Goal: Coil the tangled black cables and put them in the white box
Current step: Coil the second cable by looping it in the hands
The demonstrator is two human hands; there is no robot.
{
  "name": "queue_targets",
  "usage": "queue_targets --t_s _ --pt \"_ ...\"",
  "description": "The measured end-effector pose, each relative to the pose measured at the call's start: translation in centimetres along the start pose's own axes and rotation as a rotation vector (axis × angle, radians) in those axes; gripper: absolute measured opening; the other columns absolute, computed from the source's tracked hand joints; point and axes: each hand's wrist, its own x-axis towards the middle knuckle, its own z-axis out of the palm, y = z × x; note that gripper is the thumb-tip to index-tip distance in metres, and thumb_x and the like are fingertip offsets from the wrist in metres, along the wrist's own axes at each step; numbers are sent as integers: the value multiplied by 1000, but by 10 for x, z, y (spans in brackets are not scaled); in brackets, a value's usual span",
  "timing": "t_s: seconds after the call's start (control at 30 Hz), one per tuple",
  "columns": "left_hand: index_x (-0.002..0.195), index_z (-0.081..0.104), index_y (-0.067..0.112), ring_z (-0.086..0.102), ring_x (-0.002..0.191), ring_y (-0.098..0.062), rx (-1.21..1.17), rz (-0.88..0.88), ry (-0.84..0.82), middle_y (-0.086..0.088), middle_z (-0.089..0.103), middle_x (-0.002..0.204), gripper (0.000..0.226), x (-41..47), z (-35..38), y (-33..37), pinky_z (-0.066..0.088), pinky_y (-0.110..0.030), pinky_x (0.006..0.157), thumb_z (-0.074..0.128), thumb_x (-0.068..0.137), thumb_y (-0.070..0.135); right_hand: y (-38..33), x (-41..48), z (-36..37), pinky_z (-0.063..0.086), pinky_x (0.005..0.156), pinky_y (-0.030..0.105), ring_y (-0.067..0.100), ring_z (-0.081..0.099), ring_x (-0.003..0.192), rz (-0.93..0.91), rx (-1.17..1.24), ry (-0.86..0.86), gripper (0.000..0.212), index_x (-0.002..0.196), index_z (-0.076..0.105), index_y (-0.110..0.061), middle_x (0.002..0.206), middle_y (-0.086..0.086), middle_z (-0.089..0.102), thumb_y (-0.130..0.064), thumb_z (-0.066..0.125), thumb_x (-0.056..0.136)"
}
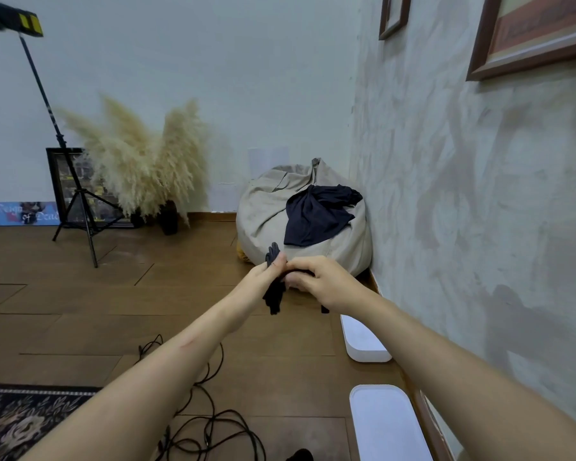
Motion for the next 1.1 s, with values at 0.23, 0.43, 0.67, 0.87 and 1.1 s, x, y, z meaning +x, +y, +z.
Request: queue_targets --t_s 0.23,0.43,0.67,0.87,1.1 --pt "126 66 15 67 117 -14 23 49 -142 3 74 119 41 -6 -8 4 48 -33 101 74 90 34 -1 -2 -1 51 93 35 5 65 101 -27 -37 65 22 107 76 -24 106 -10 74 -15 57 100" --pt "124 68 17 67 115 -14 51 24 -163 2 74 119 40 -5 -16 2 47 -33 102 78 87 29 1 3 2 49 82 24 5 63 92 -64 -146 102 22 102 80 -32 96 -10 75 -20 63 94" --pt "117 66 13 60 86 -4 143 -9 -172 14 67 90 25 -8 -16 1 45 -26 86 72 93 17 0 1 -1 52 92 38 12 65 99 47 -131 43 21 111 61 -28 101 -9 74 -23 70 93" --pt "98 60 27 56 72 3 206 2 -153 25 62 72 14 -11 -10 1 43 -22 76 63 99 14 11 -6 -19 48 93 29 9 64 108 105 -214 -18 43 139 55 -34 113 -6 75 -26 67 98" --pt "94 58 27 52 71 3 281 26 -265 23 57 74 16 -18 8 4 43 -16 71 63 99 13 15 -4 -21 40 75 16 -5 58 82 95 -279 -151 79 156 24 -54 86 -20 65 -17 64 99"
